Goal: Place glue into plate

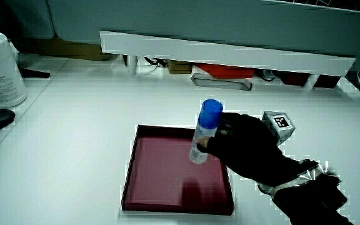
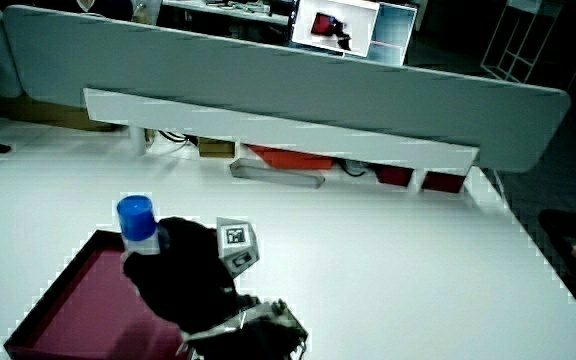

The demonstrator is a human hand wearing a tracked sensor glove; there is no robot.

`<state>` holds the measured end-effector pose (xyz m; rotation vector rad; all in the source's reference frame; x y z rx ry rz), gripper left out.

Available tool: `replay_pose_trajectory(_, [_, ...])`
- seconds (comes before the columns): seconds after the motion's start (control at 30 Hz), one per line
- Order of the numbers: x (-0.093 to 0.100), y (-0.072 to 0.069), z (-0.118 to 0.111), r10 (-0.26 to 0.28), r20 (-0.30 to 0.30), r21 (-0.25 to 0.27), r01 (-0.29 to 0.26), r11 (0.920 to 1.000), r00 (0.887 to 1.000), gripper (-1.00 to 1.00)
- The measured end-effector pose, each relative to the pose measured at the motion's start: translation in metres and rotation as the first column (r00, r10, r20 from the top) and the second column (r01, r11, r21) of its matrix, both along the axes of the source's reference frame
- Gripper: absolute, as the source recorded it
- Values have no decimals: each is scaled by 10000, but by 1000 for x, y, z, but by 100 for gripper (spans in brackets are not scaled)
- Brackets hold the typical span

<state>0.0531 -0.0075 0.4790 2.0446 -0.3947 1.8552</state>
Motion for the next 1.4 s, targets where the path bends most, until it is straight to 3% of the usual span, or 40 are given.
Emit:
replay_pose_trajectory(0.1, [-6, 4, 11, -206, 270, -334, 215, 9992, 9994, 0])
replay_pose_trajectory(0.2, [-10, 7, 20, -471, -227, -572, 457, 9973, 9986, 0])
replay_pose_trajectory(0.37, [-13, 11, 31, -632, -131, -1131, 614, 9917, 9979, 0])
replay_pose_trajectory(0.53, [-11, 11, 33, -666, -131, -1102, 648, 9918, 9977, 0])
replay_pose_trajectory(0.57, [-12, 11, 33, -618, 105, -1050, 625, 9925, 9980, 0])
replay_pose_trajectory(0.97, [-9, 16, 37, -616, 183, -1251, 634, 9901, 9979, -55])
replay_pose_trajectory(1.0, [-8, 17, 35, -595, 305, -1561, 635, 9857, 9978, -59])
replay_pose_trajectory(1.03, [-7, 17, 35, -577, 485, -1513, 644, 9864, 9972, -64])
replay_pose_trajectory(1.07, [-5, 17, 33, -523, 910, -1746, 676, 9823, 9945, -68])
replay_pose_trajectory(1.13, [1, 16, 28, -751, 1009, -1801, 924, 9793, 9921, -77])
replay_pose_trajectory(1.17, [5, 15, 26, -1020, 751, -1829, 1142, 9765, 9919, -82])
replay_pose_trajectory(1.23, [12, 16, 22, -1463, 726, -2107, 1586, 9646, 9866, -91])
replay_pose_trajectory(1.3, [20, 16, 16, -2019, 1540, -2520, 2360, 9385, 9672, -100])
replay_pose_trajectory(1.33, [27, 17, 12, -2159, 893, -3044, 2330, 9236, 9723, -100])
replay_pose_trajectory(1.4, [40, 19, 11, -2469, 926, -2787, 2631, 9236, 9646, -100])
